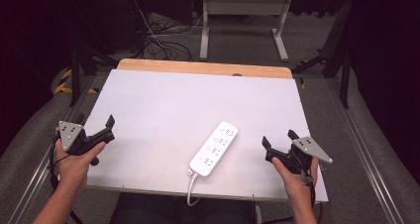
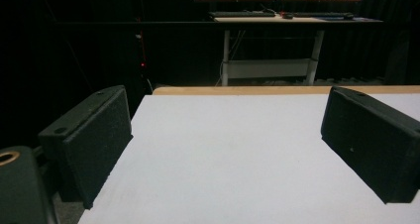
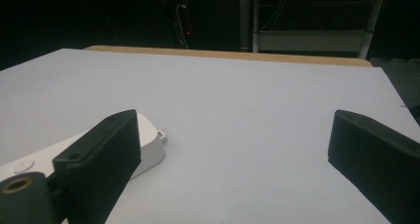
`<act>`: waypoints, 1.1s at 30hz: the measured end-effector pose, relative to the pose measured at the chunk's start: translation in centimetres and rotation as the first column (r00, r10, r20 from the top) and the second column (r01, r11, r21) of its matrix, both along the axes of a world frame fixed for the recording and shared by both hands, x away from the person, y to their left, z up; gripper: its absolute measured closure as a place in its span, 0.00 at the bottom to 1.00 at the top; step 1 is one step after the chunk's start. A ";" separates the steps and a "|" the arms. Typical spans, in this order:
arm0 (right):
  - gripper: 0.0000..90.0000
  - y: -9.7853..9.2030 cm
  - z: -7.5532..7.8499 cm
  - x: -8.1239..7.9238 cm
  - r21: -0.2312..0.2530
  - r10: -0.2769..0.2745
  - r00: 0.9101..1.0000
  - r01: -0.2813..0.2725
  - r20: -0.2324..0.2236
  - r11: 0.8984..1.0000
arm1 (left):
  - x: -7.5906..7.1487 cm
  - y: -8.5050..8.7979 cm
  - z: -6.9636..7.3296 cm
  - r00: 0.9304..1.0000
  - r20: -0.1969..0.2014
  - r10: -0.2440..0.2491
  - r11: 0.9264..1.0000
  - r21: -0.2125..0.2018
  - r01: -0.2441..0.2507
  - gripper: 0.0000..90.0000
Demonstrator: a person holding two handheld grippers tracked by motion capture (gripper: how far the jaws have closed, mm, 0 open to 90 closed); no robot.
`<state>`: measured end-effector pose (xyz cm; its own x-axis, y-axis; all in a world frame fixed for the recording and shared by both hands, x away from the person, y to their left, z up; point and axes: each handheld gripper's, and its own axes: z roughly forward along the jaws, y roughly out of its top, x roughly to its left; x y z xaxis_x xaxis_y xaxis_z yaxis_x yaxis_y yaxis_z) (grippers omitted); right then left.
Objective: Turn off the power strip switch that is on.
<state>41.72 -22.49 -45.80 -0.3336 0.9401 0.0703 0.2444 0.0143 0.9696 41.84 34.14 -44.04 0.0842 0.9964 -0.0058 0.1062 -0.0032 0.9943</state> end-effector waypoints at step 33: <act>0.87 -1.0 0.9 -1.0 0.039 0.064 0.998 -0.063 -0.016 0.997 | 0.3 -0.4 -0.1 1.000 0.000 -0.014 1.000 0.020 0.014 0.07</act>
